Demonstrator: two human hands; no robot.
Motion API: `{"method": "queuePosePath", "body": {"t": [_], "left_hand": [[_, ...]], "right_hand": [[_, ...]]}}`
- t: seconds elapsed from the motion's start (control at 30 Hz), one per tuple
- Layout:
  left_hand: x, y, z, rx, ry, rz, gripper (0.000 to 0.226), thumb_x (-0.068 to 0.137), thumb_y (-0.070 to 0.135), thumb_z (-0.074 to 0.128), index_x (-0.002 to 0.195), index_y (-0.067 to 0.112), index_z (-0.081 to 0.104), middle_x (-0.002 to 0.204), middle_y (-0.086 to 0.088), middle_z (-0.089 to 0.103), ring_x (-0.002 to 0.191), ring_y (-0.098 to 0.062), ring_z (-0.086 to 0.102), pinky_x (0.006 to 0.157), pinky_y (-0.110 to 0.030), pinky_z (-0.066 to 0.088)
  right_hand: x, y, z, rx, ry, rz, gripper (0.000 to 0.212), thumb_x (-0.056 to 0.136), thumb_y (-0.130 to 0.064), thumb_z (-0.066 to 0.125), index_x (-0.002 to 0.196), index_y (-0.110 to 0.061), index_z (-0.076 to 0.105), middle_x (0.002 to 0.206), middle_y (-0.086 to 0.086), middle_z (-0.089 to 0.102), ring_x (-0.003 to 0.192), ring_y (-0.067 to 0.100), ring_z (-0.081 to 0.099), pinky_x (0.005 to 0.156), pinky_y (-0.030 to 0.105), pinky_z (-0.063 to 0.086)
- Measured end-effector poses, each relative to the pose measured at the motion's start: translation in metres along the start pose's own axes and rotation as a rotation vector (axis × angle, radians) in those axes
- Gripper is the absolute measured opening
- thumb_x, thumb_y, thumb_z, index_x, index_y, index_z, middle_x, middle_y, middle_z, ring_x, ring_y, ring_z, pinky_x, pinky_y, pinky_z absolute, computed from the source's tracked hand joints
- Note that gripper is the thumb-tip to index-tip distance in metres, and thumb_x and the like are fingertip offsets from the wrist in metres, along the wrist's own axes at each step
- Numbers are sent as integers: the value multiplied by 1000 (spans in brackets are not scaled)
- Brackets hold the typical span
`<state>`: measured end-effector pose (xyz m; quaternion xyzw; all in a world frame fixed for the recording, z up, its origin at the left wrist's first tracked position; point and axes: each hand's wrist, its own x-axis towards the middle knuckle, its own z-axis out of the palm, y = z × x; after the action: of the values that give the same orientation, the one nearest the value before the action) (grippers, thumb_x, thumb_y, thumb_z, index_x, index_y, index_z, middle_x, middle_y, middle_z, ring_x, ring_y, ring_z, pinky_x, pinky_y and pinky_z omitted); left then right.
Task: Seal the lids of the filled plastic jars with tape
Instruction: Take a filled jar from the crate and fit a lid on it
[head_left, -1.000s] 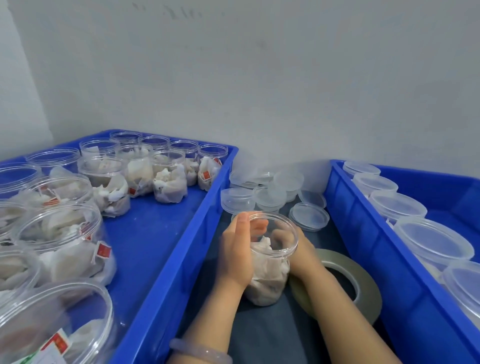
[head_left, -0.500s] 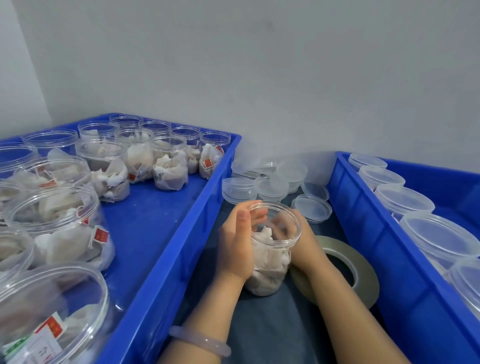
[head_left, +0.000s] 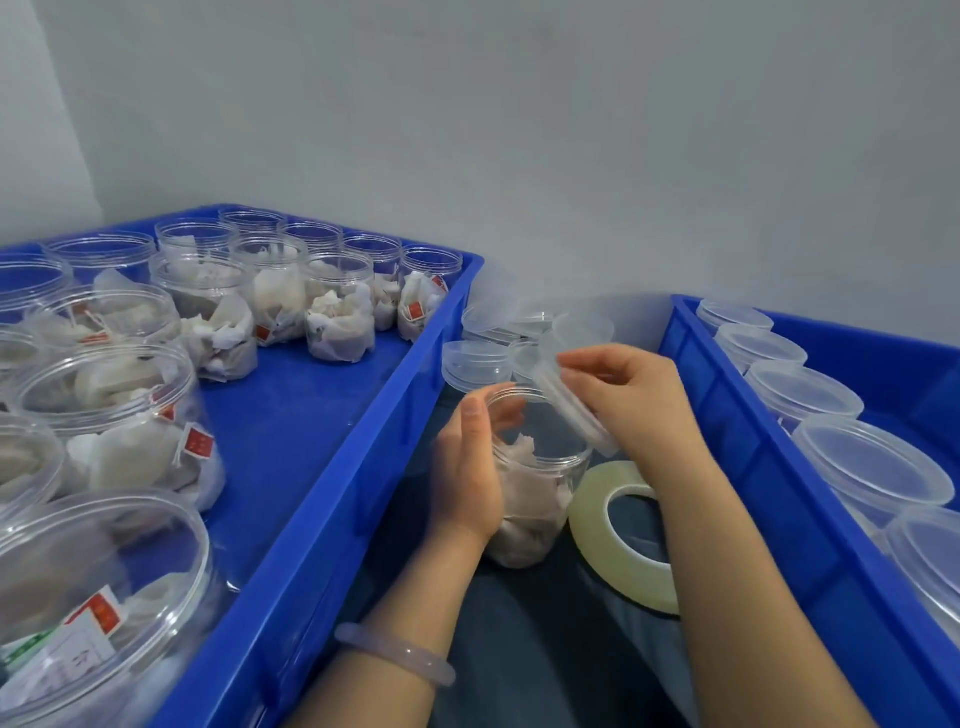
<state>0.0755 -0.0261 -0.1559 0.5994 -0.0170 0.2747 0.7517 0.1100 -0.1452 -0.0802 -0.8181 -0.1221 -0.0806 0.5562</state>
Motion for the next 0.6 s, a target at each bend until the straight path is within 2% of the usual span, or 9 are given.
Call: {"method": "queuePosePath", "body": {"t": [0.07,0.13,0.2,0.23,0.3,0.37,0.43,0.5,0.6], "left_hand": [[-1,-2,0,27,33,18,50,92,42,22,95,18,66,88,7,69,84,0,65,76,-14,49],[-2,-6,3,103,80,4,41,100,30,28,95,15,65,83,17,63,77,6,60,68,-2,40],[-1,-7,4,110,104,-19,35,104,19,31,92,20,64,77,24,63,76,10,58,65,2,38],[1,-8,5,98,100,-19,37,104,24,30,87,26,63,74,23,65,75,10,60,65,-2,41],[5,-6,6,96,85,-47,46,102,38,24,81,29,64,74,17,69,77,8,62,66,-9,46],[7,-6,6,64,81,-63,54,104,36,20,74,27,64,68,18,68,70,9,62,62,-7,44],[6,-6,6,46,93,-45,55,105,30,20,68,26,60,62,19,66,63,8,60,58,-6,42],[6,-6,6,31,99,-22,54,105,27,20,70,26,61,63,18,66,65,6,61,61,-7,43],[9,-6,6,-5,41,-1,50,104,30,22,85,28,68,81,16,72,85,2,66,73,-10,46]], "right_hand": [[-9,-11,7,-75,-206,-80,10,82,-36,69,92,-38,71,85,-28,69,81,-15,60,69,5,44],[-19,-19,17,-334,-341,-131,60,63,-73,60,113,-41,64,104,-30,60,95,-12,53,79,12,39],[-19,-21,21,-544,-334,-147,91,46,-89,53,124,-43,55,118,-24,50,104,-5,45,85,22,36],[-19,-21,21,-543,-314,-155,91,46,-87,56,125,-43,54,121,-22,51,106,-4,45,87,23,36],[-19,-17,20,-431,-246,-195,69,58,-69,67,121,-41,58,121,-21,55,108,-5,48,90,21,37],[-20,-12,21,-366,-191,-267,51,68,-48,75,117,-37,63,117,-20,58,108,-7,50,92,18,39],[-21,-7,21,-319,-182,-322,47,70,-33,80,115,-32,67,113,-21,58,109,-8,51,95,17,39],[-20,-5,18,-248,-208,-323,47,69,-28,82,113,-33,68,112,-23,58,111,-10,50,97,14,38],[-16,-6,11,-97,-256,-280,41,63,-31,76,104,-36,67,113,-18,64,109,-8,55,93,9,39]]}}
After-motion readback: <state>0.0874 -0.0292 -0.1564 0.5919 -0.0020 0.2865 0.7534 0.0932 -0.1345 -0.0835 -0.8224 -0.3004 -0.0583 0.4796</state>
